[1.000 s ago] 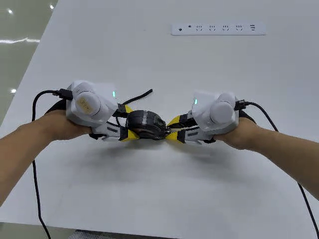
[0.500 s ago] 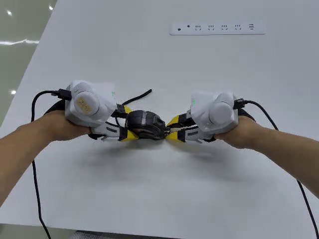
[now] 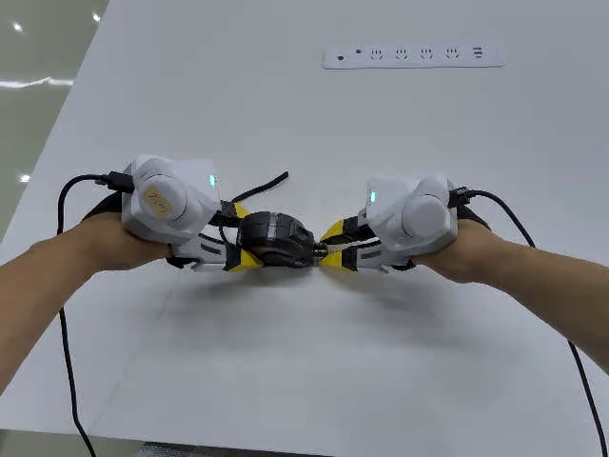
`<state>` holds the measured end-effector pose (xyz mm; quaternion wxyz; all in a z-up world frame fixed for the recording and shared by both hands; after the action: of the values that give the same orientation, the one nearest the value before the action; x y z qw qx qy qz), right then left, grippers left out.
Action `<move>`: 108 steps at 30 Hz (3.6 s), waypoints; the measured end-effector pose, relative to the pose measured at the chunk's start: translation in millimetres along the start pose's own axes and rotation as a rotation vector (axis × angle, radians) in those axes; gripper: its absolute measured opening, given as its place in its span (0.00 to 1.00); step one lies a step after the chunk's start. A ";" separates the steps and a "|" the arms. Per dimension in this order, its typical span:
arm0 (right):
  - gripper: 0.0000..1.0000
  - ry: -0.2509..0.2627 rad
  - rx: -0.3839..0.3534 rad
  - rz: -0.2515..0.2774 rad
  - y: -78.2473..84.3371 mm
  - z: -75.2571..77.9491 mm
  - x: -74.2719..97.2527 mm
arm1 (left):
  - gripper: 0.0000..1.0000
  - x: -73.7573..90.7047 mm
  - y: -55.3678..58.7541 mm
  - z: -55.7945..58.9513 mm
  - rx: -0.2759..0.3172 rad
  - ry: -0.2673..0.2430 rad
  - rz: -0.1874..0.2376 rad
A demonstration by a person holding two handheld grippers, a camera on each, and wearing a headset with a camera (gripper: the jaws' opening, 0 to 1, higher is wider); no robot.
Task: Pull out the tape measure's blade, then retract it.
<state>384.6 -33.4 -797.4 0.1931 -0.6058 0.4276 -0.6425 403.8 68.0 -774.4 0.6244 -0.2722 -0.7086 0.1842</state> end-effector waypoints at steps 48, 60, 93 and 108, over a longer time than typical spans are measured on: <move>0.11 0.005 0.009 -0.017 24.0 4.3 37.7 | 0.28 0.8 1.5 0.3 0.010 0.004 -0.004; 0.11 0.006 0.011 -0.024 30.3 2.8 48.8 | 0.28 0.5 1.7 0.2 0.009 0.005 -0.005; 0.11 0.018 0.005 -0.051 56.8 5.4 84.4 | 0.28 0.4 0.6 0.9 0.003 0.009 -0.017; 0.11 0.035 -0.002 -0.071 75.5 8.7 106.0 | 0.28 0.2 1.0 1.2 0.003 0.008 -0.022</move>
<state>352.2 -159.6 -792.4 0.1618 -0.6095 0.4099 -0.6591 402.8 69.0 -775.0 0.6295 -0.2642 -0.7087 0.1776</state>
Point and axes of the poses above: the centre of the closed fingertips' face, and the gripper's own axes: x roughly backward along the fingers, z roughly to its right, y roughly out of its underside, the point moved 3 cm from there along x, roughly backward along the fingers, and after that the axes turned 11 degrees about -x, right-handed, at the moved point
